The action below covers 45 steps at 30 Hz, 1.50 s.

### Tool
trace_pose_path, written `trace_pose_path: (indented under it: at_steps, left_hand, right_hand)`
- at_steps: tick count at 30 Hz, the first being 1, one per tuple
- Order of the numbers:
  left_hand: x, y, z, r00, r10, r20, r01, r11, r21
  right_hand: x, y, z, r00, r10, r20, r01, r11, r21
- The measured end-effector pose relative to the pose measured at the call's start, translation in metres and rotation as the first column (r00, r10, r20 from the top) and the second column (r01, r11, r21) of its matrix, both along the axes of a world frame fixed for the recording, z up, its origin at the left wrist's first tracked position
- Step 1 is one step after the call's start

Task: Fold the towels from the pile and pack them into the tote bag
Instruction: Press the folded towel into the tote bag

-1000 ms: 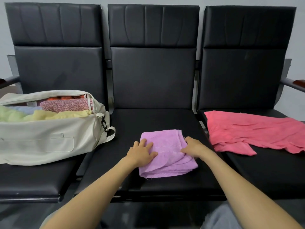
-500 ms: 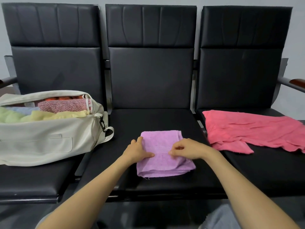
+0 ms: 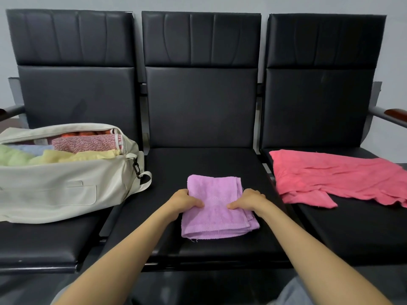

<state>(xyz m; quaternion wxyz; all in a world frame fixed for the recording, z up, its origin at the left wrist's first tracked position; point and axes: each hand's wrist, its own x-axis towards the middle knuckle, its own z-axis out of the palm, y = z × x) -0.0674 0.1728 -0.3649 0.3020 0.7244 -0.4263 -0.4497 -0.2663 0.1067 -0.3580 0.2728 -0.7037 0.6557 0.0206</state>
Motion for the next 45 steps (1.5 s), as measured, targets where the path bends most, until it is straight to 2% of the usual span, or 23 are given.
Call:
trace_pose_path:
  at_steps: [2, 4, 5, 7, 9, 10, 12, 13, 15, 16, 18, 19, 21, 23, 27, 29, 31, 33, 34, 36, 39, 42, 45]
  left_hand:
    - [0.002, 0.002, 0.001, 1.0, 0.008, -0.029, -0.008, 1.0, -0.012]
    - [0.007, 0.003, 0.006, 0.994, 0.034, -0.1, -0.038, 0.998, -0.043]
    - [0.011, 0.003, 0.009, 0.986, 0.051, -0.156, -0.065, 0.994, -0.084]
    - [0.021, 0.003, 0.018, 0.946, 0.08, -0.314, -0.147, 0.969, -0.196]
    - [0.032, 0.007, 0.028, 0.888, 0.028, -0.46, -0.169, 0.948, -0.27]
    - [0.036, 0.009, 0.032, 0.875, -0.027, -0.484, -0.138, 0.943, -0.302]
    - [0.043, 0.013, 0.037, 0.897, -0.135, -0.421, -0.034, 0.928, -0.37]
    - [0.046, 0.015, 0.038, 0.93, -0.165, -0.329, 0.02, 0.915, -0.402]
    - [0.049, 0.018, 0.037, 0.993, -0.117, 0.002, 0.107, 0.892, -0.439]
    - [0.049, 0.02, 0.036, 0.983, -0.077, 0.167, 0.145, 0.882, -0.448]
    - [0.046, 0.022, 0.034, 0.932, -0.028, 0.361, 0.205, 0.863, -0.462]
    - [0.043, 0.023, 0.033, 0.909, -0.009, 0.417, 0.225, 0.853, -0.471]
    - [0.038, 0.023, 0.029, 0.874, 0.041, 0.484, 0.239, 0.831, -0.501]
    - [0.033, 0.024, 0.027, 0.849, 0.115, 0.516, 0.232, 0.796, -0.559]
    - [0.037, 0.028, 0.028, 0.759, 0.207, 0.618, 0.287, 0.745, -0.602]
    - [0.047, 0.032, 0.03, 0.765, 0.216, 0.606, 0.282, 0.734, -0.617]
    - [0.057, 0.039, 0.037, 0.89, 0.156, 0.428, 0.179, 0.744, -0.644]
    - [0.065, 0.046, 0.046, 0.983, 0.101, 0.155, 0.022, 0.767, -0.641]
    - [0.067, 0.048, 0.048, 0.994, 0.096, 0.055, -0.039, 0.772, -0.634]
    - [0.07, 0.049, 0.049, 0.993, 0.113, 0.021, -0.074, 0.763, -0.642]
    - [0.081, 0.047, 0.051, 0.987, 0.148, 0.06, -0.077, 0.771, -0.632]
    - [0.11, 0.044, 0.061, 0.978, 0.209, 0.001, -0.167, 0.783, -0.599]
    - [0.155, 0.047, 0.08, 0.947, 0.315, -0.057, -0.282, 0.737, -0.614]
  right_hand:
    - [0.004, -0.005, -0.005, 0.986, -0.061, 0.152, 0.049, 0.996, 0.08]
    - [0.005, -0.008, -0.001, 0.902, -0.178, 0.394, 0.121, 0.979, 0.165]
    - [0.005, -0.01, 0.003, 0.825, -0.233, 0.515, 0.145, 0.968, 0.205]
    - [0.002, -0.014, 0.011, 0.611, -0.282, 0.739, 0.142, 0.958, 0.249]
    - [0.001, -0.015, 0.02, 0.412, -0.23, 0.881, 0.09, 0.973, 0.212]
    - [0.001, -0.013, 0.024, 0.37, -0.163, 0.914, 0.04, 0.986, 0.16]
    - [0.003, -0.007, 0.032, 0.392, -0.005, 0.92, -0.07, 0.997, 0.035]
    - [0.003, -0.004, 0.034, 0.429, 0.057, 0.902, -0.107, 0.994, -0.012]
    - [0.005, 0.002, 0.04, 0.512, 0.138, 0.848, -0.139, 0.987, -0.076]
    - [0.007, 0.006, 0.042, 0.565, 0.177, 0.806, -0.149, 0.983, -0.111]
    - [0.013, 0.01, 0.041, 0.705, 0.277, 0.653, -0.168, 0.96, -0.225]
    - [0.017, 0.012, 0.039, 0.769, 0.314, 0.557, -0.172, 0.941, -0.292]
    - [0.024, 0.013, 0.037, 0.862, 0.286, 0.418, -0.114, 0.914, -0.39]
    - [0.026, 0.012, 0.035, 0.893, 0.275, 0.358, -0.067, 0.865, -0.497]
    - [0.026, 0.023, 0.038, 0.947, 0.275, 0.168, -0.078, 0.7, -0.71]
    - [0.026, 0.028, 0.04, 0.931, 0.288, 0.224, -0.027, 0.667, -0.745]
    - [0.027, 0.03, 0.043, 0.844, 0.346, 0.411, 0.024, 0.739, -0.673]
    - [0.031, 0.03, 0.045, 0.731, 0.375, 0.571, 0.011, 0.829, -0.559]
    - [0.034, 0.032, 0.045, 0.674, 0.351, 0.65, 0.016, 0.873, -0.488]
    - [0.046, 0.037, 0.044, 0.609, 0.292, 0.737, 0.026, 0.922, -0.387]
    - [0.071, 0.035, 0.045, 0.65, 0.254, 0.716, 0.029, 0.933, -0.358]
    - [0.107, 0.023, 0.062, 0.683, 0.223, 0.696, 0.009, 0.95, -0.313]
    - [0.162, 0.014, 0.087, 0.684, 0.237, 0.69, -0.073, 0.963, -0.259]
